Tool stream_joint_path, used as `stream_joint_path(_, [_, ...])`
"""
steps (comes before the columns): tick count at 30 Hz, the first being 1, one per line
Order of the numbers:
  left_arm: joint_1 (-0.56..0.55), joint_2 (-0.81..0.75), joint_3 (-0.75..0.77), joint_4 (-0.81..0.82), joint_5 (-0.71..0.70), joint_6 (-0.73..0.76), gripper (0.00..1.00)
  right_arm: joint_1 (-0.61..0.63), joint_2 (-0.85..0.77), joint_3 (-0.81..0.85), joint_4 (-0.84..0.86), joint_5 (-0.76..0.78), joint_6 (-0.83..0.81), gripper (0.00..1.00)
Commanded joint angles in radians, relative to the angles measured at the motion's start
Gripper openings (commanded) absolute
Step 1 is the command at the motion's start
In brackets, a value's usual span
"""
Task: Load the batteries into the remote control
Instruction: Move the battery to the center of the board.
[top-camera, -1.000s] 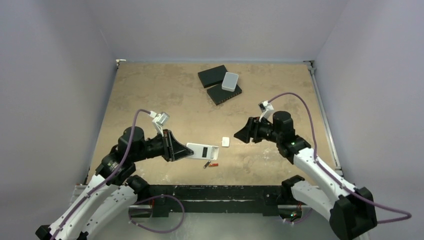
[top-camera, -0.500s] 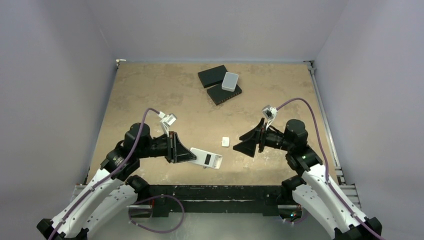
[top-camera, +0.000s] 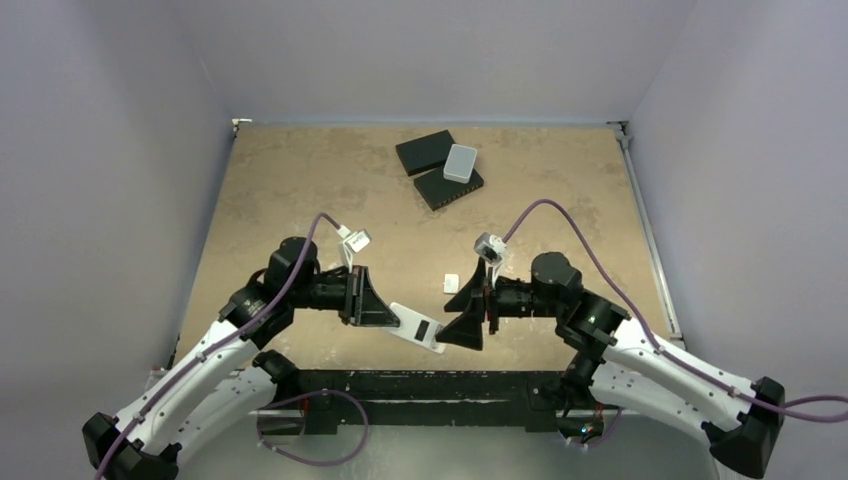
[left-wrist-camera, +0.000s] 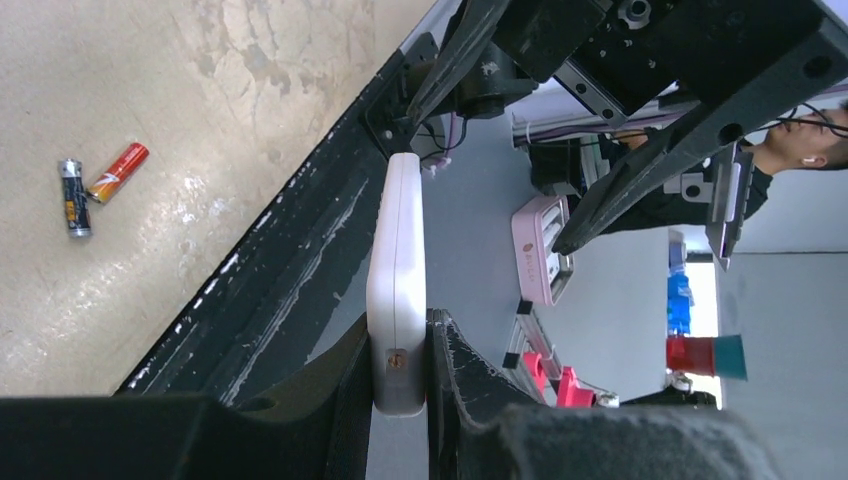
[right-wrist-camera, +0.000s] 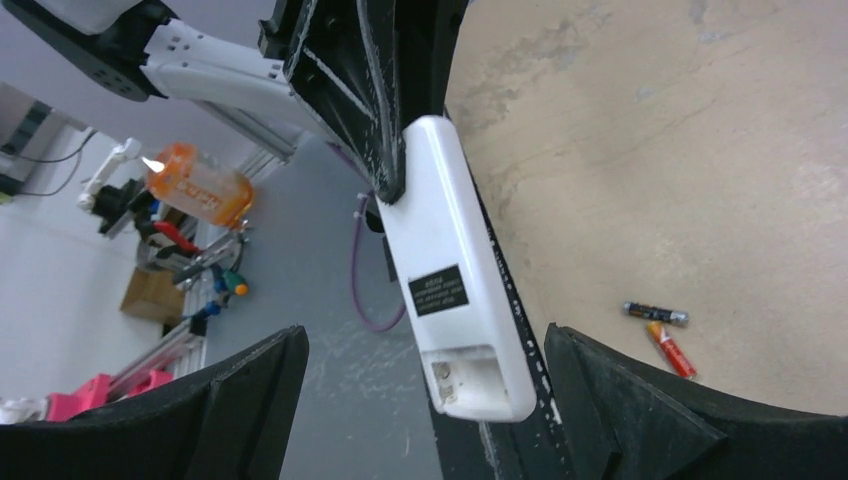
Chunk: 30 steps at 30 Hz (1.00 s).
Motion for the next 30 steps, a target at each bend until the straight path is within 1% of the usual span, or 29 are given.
stream_joint_path(1, [0.004, 0.006, -0.012, 0.049, 0.071, -0.02, 0.0, 0.06, 0.031, 0.097, -0.061, 0.156, -0.083, 0.99])
stream_joint_path(9, [0.004, 0.021, -0.024, 0.054, 0.114, -0.055, 0.0, 0.21, 0.104, 0.218, -0.175, 0.327, -0.203, 0.99])
stream_joint_path(13, [0.004, 0.026, -0.027, 0.048, 0.116, -0.071, 0.0, 0.32, 0.14, 0.276, -0.241, 0.469, -0.243, 0.98])
stream_joint_path(19, [0.004, 0.014, -0.047, 0.073, 0.113, -0.147, 0.0, 0.486, 0.211, 0.35, -0.332, 0.742, -0.288, 0.96])
stream_joint_path(22, [0.004, 0.012, -0.058, 0.078, 0.116, -0.166, 0.0, 0.552, 0.261, 0.374, -0.363, 0.833, -0.31, 0.95])
stream_joint_path(26, [0.004, 0.014, -0.068, 0.078, 0.123, -0.172, 0.0, 0.615, 0.312, 0.401, -0.401, 0.943, -0.33, 0.96])
stream_joint_path(30, [0.004, 0.009, -0.075, 0.077, 0.13, -0.172, 0.0, 0.638, 0.338, 0.41, -0.413, 0.989, -0.343, 0.96])
